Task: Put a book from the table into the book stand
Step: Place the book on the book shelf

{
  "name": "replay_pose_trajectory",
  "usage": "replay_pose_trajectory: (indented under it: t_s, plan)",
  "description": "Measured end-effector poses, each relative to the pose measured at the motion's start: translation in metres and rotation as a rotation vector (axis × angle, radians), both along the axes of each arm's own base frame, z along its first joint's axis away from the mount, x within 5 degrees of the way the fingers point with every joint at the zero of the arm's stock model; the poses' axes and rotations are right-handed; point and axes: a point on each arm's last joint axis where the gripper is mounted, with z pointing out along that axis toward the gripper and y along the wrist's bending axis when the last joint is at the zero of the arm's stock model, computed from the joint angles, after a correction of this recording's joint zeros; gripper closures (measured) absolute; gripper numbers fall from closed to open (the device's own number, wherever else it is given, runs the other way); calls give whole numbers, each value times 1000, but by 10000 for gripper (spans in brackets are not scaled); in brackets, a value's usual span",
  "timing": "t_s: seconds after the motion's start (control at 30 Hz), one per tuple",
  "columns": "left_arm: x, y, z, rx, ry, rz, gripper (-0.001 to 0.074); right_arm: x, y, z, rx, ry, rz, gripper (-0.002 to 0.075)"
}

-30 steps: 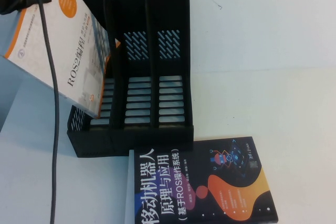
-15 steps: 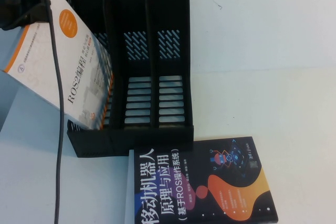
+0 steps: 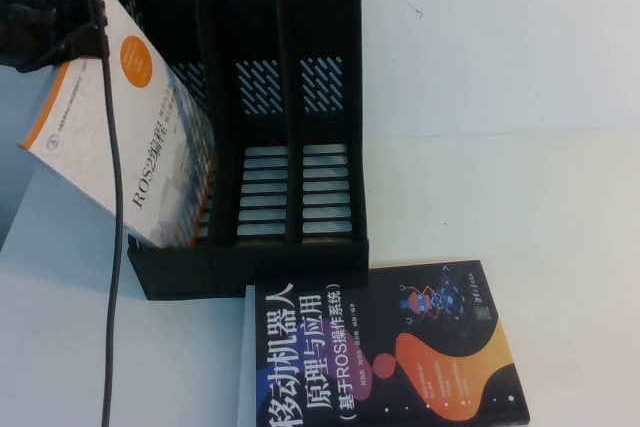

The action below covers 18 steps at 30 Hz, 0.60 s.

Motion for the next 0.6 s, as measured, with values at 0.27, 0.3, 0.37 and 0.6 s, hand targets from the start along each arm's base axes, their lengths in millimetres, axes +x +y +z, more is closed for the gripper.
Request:
replay_pose_trajectory:
  t_s: [0.27, 0.3, 0.37, 0.6]
  plan:
    - [1, -2, 11, -53, -65, 7, 220, 0, 1, 0, 8, 0, 3, 727]
    - [2, -2, 11, -49, -69, 6, 206, 0, 1, 0, 10, 3, 3, 727]
    - [2, -2, 11, -47, -75, 8, 204, -1, 1, -1, 15, 13, 4, 727]
    - [-10, -1, 31, -33, -142, 14, 404, -3, 1, -8, 6, 86, 5, 727]
